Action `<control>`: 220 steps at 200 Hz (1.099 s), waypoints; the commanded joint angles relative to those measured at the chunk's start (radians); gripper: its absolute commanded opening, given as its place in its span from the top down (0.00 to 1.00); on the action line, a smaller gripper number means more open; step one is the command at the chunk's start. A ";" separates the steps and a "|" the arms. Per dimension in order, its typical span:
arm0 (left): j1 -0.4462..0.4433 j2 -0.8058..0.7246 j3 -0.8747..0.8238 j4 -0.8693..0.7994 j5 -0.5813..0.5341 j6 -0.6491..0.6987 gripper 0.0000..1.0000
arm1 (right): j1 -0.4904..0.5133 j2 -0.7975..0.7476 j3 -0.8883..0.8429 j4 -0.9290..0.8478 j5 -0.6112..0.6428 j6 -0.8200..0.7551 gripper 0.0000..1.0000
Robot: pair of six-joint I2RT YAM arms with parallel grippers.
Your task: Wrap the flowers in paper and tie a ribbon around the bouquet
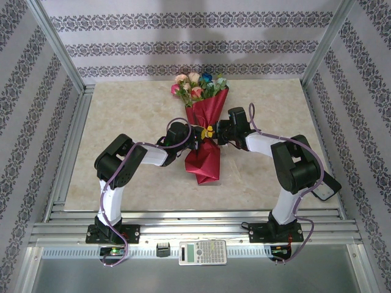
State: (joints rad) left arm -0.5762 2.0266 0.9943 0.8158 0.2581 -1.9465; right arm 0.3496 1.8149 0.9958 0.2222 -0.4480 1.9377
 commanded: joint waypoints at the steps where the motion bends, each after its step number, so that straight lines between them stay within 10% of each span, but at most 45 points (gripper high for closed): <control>1: -0.014 -0.005 0.011 0.016 0.015 -0.006 1.00 | 0.002 0.004 0.021 0.018 0.029 0.011 0.93; 34: -0.013 -0.011 0.006 0.009 0.011 -0.008 1.00 | -0.001 -0.012 0.014 0.012 0.041 0.007 1.00; 80: -0.011 -0.124 -0.030 -0.170 -0.021 0.016 0.56 | -0.017 -0.054 -0.010 -0.001 0.071 -0.032 1.00; 177: 0.038 -0.341 0.047 -0.871 -0.026 0.113 0.44 | -0.023 -0.071 -0.036 0.009 0.065 -0.043 1.00; 220: 0.105 -0.324 0.029 -0.823 -0.065 0.049 0.32 | -0.020 -0.080 -0.050 0.012 0.063 -0.048 1.00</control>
State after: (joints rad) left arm -0.5144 1.6890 1.0122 0.0410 0.2298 -1.8702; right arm 0.3294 1.7668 0.9665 0.2226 -0.4000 1.9076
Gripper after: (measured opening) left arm 0.645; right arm 0.056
